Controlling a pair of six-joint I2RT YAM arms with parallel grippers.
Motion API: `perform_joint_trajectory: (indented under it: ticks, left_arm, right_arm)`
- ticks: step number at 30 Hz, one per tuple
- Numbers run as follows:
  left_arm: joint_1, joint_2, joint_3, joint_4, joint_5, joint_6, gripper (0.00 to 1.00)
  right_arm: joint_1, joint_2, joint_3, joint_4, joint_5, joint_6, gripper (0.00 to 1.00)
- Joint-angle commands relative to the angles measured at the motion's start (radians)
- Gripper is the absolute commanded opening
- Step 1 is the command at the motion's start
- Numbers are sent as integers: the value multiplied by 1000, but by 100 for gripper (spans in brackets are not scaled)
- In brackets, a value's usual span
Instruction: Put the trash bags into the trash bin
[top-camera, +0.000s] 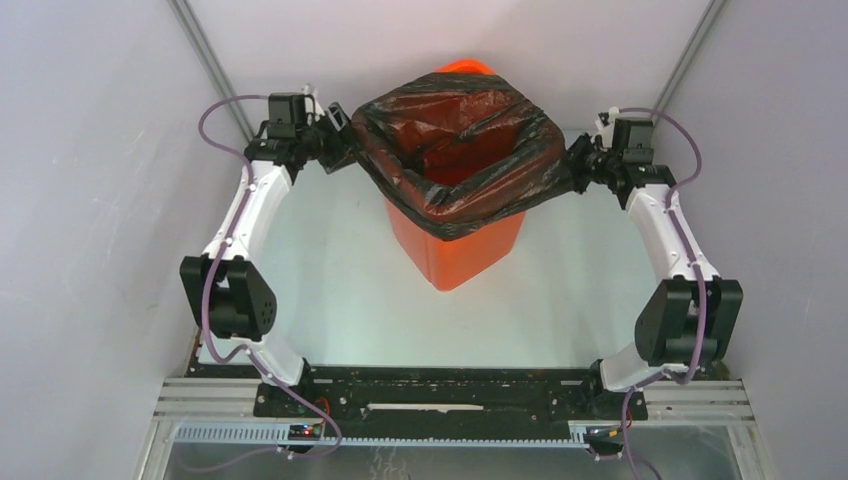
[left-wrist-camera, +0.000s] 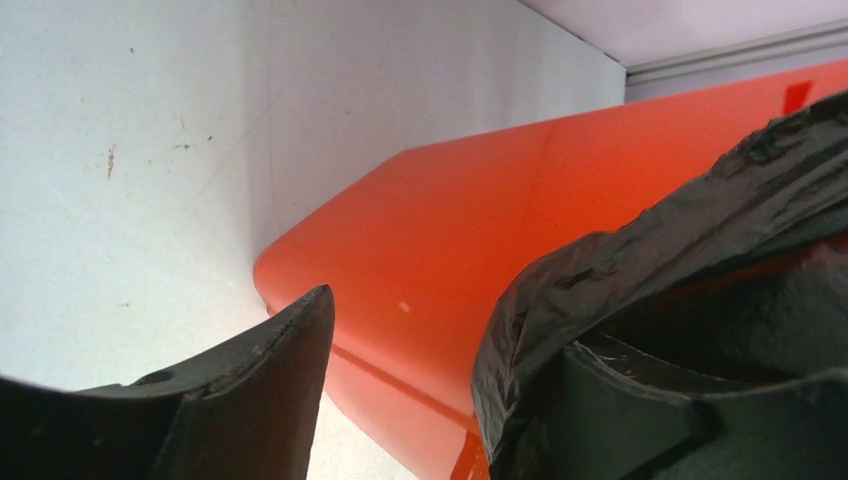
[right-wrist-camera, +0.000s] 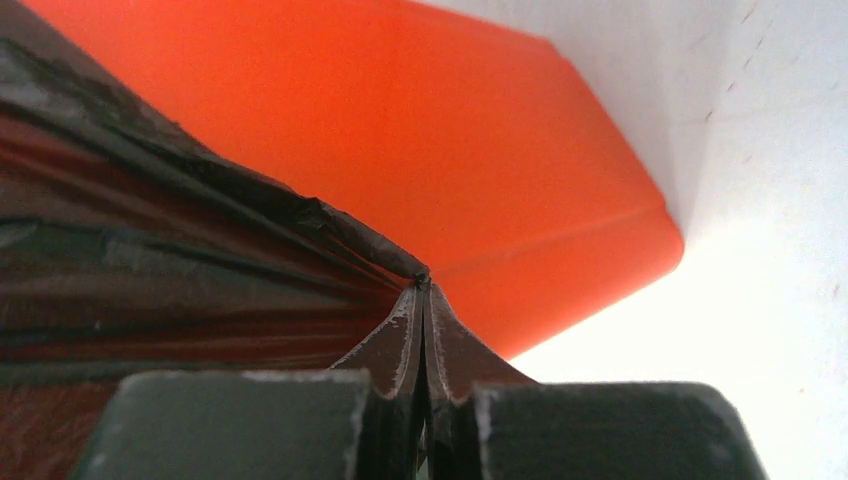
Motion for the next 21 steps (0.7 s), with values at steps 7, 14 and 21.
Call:
perform_joint_trajectory:
  ticks: [7,14,21]
  left_arm:
    - [3,-125,-31,27,93,-10,82]
    - [-5,-191,-69,17,62,-7,90]
    - [-18,-233,-31,-142,-121,34,100]
  right_arm:
    - [45,-280,-83,-93,21,-22,50]
    - [-72,-356,-10,-234,102,-129,80]
    - [-72,-276,84,-193,154,-84,84]
